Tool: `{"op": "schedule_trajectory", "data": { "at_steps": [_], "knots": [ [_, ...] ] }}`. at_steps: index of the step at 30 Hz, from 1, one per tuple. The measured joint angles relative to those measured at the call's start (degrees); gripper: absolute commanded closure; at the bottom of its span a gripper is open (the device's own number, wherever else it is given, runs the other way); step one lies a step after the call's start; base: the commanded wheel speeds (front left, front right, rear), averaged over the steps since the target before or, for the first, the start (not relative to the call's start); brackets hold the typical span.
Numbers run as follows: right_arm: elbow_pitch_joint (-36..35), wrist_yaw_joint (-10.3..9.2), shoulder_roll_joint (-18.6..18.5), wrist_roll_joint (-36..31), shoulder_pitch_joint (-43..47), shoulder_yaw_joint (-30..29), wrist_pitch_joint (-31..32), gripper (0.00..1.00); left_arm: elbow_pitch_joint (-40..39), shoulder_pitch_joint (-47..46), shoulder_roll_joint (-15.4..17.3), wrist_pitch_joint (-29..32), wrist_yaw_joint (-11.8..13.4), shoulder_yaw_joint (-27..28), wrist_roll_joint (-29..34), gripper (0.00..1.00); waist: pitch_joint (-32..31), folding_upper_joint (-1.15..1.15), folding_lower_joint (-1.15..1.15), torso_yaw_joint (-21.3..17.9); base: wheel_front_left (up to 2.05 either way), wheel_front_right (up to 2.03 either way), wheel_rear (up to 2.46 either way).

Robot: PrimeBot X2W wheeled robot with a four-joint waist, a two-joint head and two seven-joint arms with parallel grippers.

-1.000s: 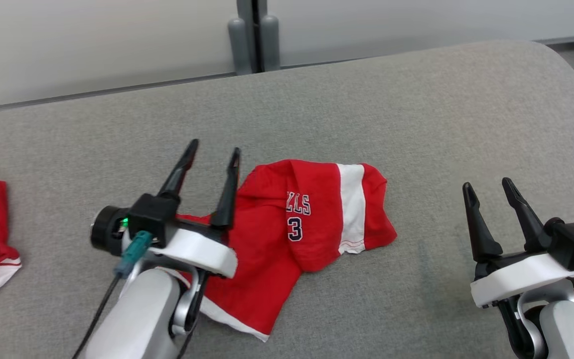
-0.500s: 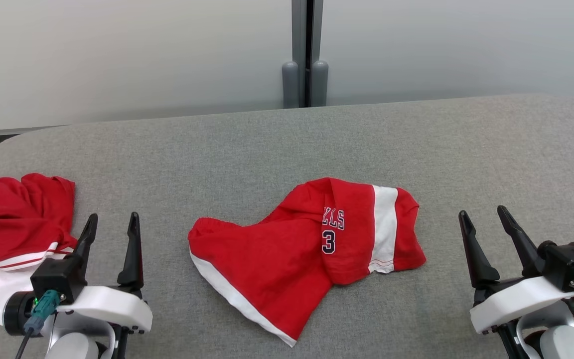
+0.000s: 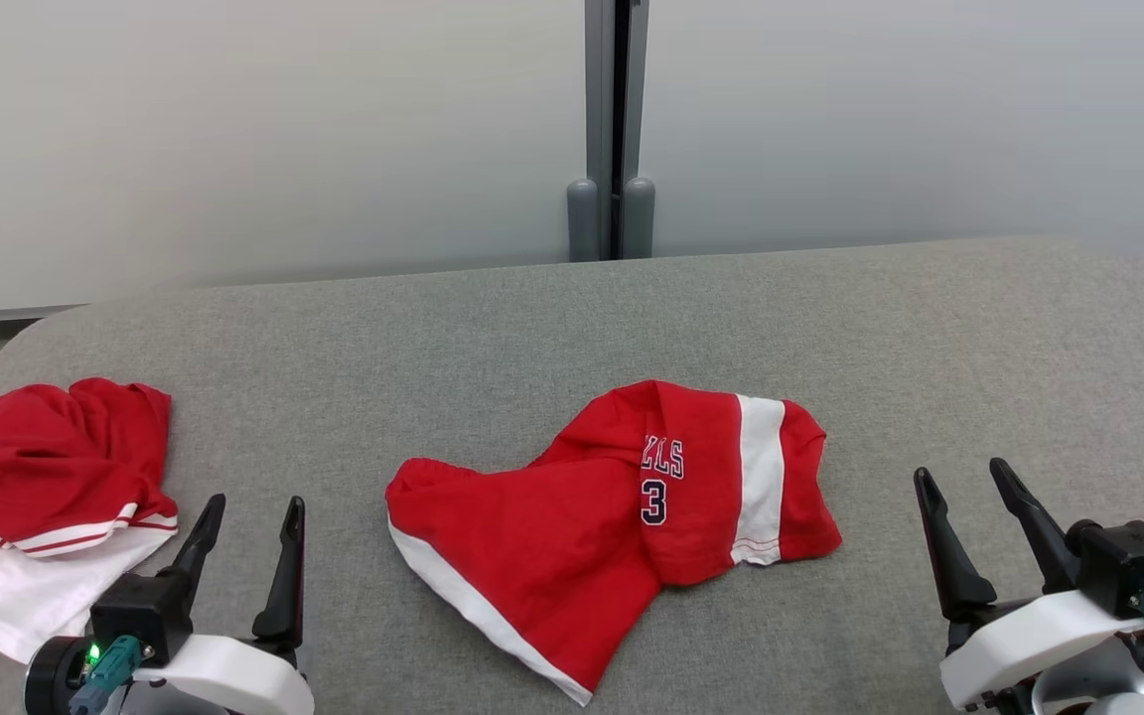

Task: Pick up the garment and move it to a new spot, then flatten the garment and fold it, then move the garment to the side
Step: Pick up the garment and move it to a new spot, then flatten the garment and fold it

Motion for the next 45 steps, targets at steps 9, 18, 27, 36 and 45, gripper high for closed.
{"op": "schedule_trajectory", "data": {
  "at_steps": [9, 18, 27, 36, 45],
  "knots": [
    [-1.08, 0.00, 0.11, -0.34, 0.68, -0.10, 1.25, 0.00, -0.78, 0.68, 0.35, 0.44, 0.01, -0.53, -0.10, 0.00, -0.10, 0.00, 0.00, 0.25, 0.00, 0.00, 0.00],
    [-1.41, 0.00, 0.20, -0.49, 0.76, -0.25, 1.46, 0.00, -0.76, 0.60, 0.26, 0.40, 0.45, -0.85, -0.14, 0.00, 0.06, 0.00, 0.00, 0.21, 0.00, 0.00, 0.00],
    [-1.27, 0.00, -0.15, -0.36, 0.77, 5.95, 3.66, 0.00, -0.65, -1.61, 0.26, 0.35, 0.49, -1.15, -0.19, 0.00, 1.29, 0.00, 0.00, 1.27, 0.00, 0.00, 0.00],
    [1.55, 0.00, -0.74, 1.81, -0.76, 21.11, 6.08, 0.00, -0.65, -6.58, -1.70, -0.42, -0.05, -3.11, 1.07, 0.00, 5.44, 0.00, 0.00, 4.66, 0.00, 0.00, 0.00],
    [7.94, 0.00, -2.02, 5.31, -5.11, 33.68, 5.98, 0.00, 0.74, -10.10, -3.78, -1.35, -0.49, -3.72, 2.01, 0.00, 10.62, 0.00, 0.00, 8.65, 0.00, 0.00, 0.00]
  ]
}}
